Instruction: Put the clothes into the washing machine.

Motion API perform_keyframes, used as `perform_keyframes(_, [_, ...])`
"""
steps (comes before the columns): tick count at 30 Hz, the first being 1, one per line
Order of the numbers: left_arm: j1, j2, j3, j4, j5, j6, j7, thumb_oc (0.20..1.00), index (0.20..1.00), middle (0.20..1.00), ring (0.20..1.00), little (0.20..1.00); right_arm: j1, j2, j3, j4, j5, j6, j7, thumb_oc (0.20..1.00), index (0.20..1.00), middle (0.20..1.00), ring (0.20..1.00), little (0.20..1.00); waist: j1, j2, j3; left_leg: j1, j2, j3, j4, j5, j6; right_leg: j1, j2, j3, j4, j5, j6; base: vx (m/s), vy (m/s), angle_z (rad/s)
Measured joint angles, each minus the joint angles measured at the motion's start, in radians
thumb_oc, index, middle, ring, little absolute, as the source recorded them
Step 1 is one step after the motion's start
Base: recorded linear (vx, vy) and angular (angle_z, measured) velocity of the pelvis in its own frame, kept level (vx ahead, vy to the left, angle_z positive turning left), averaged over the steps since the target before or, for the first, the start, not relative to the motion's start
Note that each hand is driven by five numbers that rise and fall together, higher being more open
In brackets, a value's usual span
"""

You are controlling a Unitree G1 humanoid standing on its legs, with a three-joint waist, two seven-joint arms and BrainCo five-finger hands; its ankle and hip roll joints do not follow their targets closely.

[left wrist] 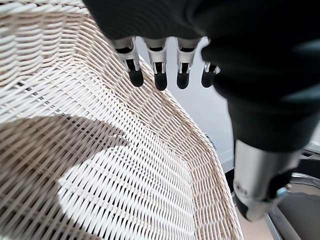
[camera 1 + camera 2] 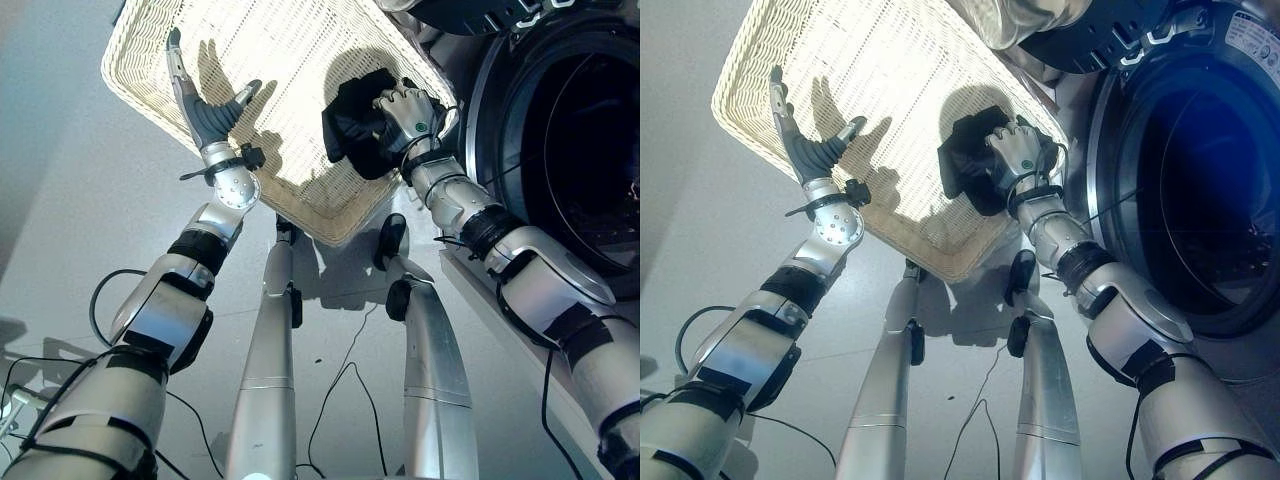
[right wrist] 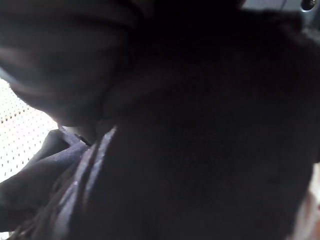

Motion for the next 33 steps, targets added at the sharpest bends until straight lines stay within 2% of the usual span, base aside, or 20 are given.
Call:
perform_keyframes(1, [0.000, 0.000, 0.000, -0.001, 0.000, 0.000, 0.001, 1.000, 1.000, 1.000, 1.000, 1.000, 0.000, -0.001, -0.001, -0.001, 0.031, -0.007, 0.000, 0.200, 0.200, 0.200, 0.200, 0.200, 0.000, 0.000, 0.000, 0.000, 0.000, 0.000, 0.000, 0.000, 0.000, 0.000, 0.000, 0.000, 0.000, 0.000, 0.000, 0.00, 0.000, 0.00])
perform_keyframes(3, [0.000, 0.000, 0.000, -0.001, 0.000, 0.000, 0.007, 1.000, 1.000, 1.000, 1.000, 1.000, 0.006, -0.001, -0.029, -0.009, 0.194, -0.046, 0.009, 0.200, 0.200, 0.200, 0.200, 0.200, -0.001, 0.000, 0.000, 0.000, 0.000, 0.000, 0.000, 0.000, 0.000, 0.000, 0.000, 0.000, 0.000, 0.000, 0.000, 0.00, 0.000, 0.00])
perform_keyframes(4, [0.001, 0.000, 0.001, -0.001, 0.000, 0.000, 0.007, 1.000, 1.000, 1.000, 1.000, 1.000, 0.020, -0.001, -0.080, -0.033, 0.363, -0.087, 0.039, 0.200, 0.200, 0.200, 0.200, 0.200, -0.001, 0.000, 0.000, 0.000, 0.000, 0.000, 0.000, 0.000, 0.000, 0.000, 0.000, 0.000, 0.000, 0.000, 0.000, 0.00, 0.000, 0.00])
perform_keyframes(6, [0.005, 0.001, 0.003, -0.003, 0.000, 0.000, 0.006, 1.000, 1.000, 1.000, 1.000, 1.000, 0.053, -0.001, -0.158, -0.067, 0.576, -0.138, 0.083, 0.200, 0.200, 0.200, 0.200, 0.200, -0.003, 0.000, 0.000, 0.000, 0.000, 0.000, 0.001, 0.000, 0.000, 0.000, 0.000, 0.000, 0.001, 0.000, 0.000, 0.00, 0.000, 0.00])
perform_keyframes(9, [0.034, 0.005, 0.007, -0.036, 0.001, 0.001, 0.005, 1.000, 1.000, 1.000, 1.000, 1.000, 0.156, 0.002, -0.304, -0.146, 1.013, -0.242, 0.230, 0.200, 0.200, 0.200, 0.200, 0.200, -0.004, 0.000, 0.000, 0.000, 0.000, 0.000, 0.002, -0.004, -0.005, 0.000, 0.001, 0.001, 0.000, 0.000, 0.000, 0.00, 0.000, 0.00])
perform_keyframes(12, [0.053, 0.005, 0.010, -0.060, 0.004, 0.009, 0.003, 1.000, 1.000, 1.000, 1.000, 1.000, 0.256, 0.014, -0.381, -0.216, 1.383, -0.314, 0.400, 0.200, 0.200, 0.200, 0.200, 0.200, -0.008, 0.000, 0.000, -0.001, 0.001, 0.000, 0.007, -0.007, -0.008, 0.000, 0.003, 0.003, -0.002, 0.000, 0.000, 0.00, 0.000, 0.00])
perform_keyframes(14, [0.059, 0.006, 0.019, -0.075, 0.017, 0.024, 0.003, 1.000, 1.000, 1.000, 1.000, 1.000, 0.302, 0.021, -0.381, -0.242, 1.556, -0.337, 0.479, 0.200, 0.200, 0.200, 0.200, 0.200, -0.016, -0.001, 0.000, -0.001, 0.001, 0.000, 0.010, -0.009, -0.009, 0.000, 0.005, 0.006, -0.004, -0.001, 0.001, 0.00, 0.002, -0.02])
perform_keyframes(20, [0.068, 0.012, 0.025, -0.081, 0.080, 0.071, -0.014, 1.000, 1.000, 1.000, 1.000, 1.000, 0.374, 0.019, -0.423, -0.321, 1.778, -0.357, 0.571, 0.200, 0.200, 0.200, 0.200, 0.200, -0.056, -0.001, 0.001, -0.004, 0.006, 0.001, 0.009, -0.011, -0.011, 0.000, 0.010, 0.006, -0.019, 0.000, 0.000, 0.00, -0.005, -0.03])
perform_keyframes(28, [0.081, 0.050, 0.026, -0.074, 0.080, 0.063, -0.045, 1.000, 1.000, 1.000, 1.000, 1.000, 0.422, -0.020, -0.556, -0.313, 2.027, -0.395, 0.695, 0.200, 0.200, 0.200, 0.200, 0.200, -0.059, -0.003, 0.002, -0.011, 0.024, 0.001, 0.008, -0.014, -0.015, 0.001, 0.025, -0.002, -0.035, 0.008, -0.011, -0.01, -0.011, -0.04])
perform_keyframes(33, [0.084, 0.078, 0.026, -0.052, 0.079, 0.033, -0.056, 1.000, 1.000, 1.000, 1.000, 1.000, 0.430, -0.028, -0.634, -0.209, 2.171, -0.405, 0.745, 0.200, 0.200, 0.200, 0.200, 0.200, -0.070, -0.003, 0.002, -0.011, 0.024, 0.001, 0.007, -0.015, -0.016, 0.002, 0.025, -0.003, -0.041, 0.007, -0.011, 0.00, 0.000, 0.00])
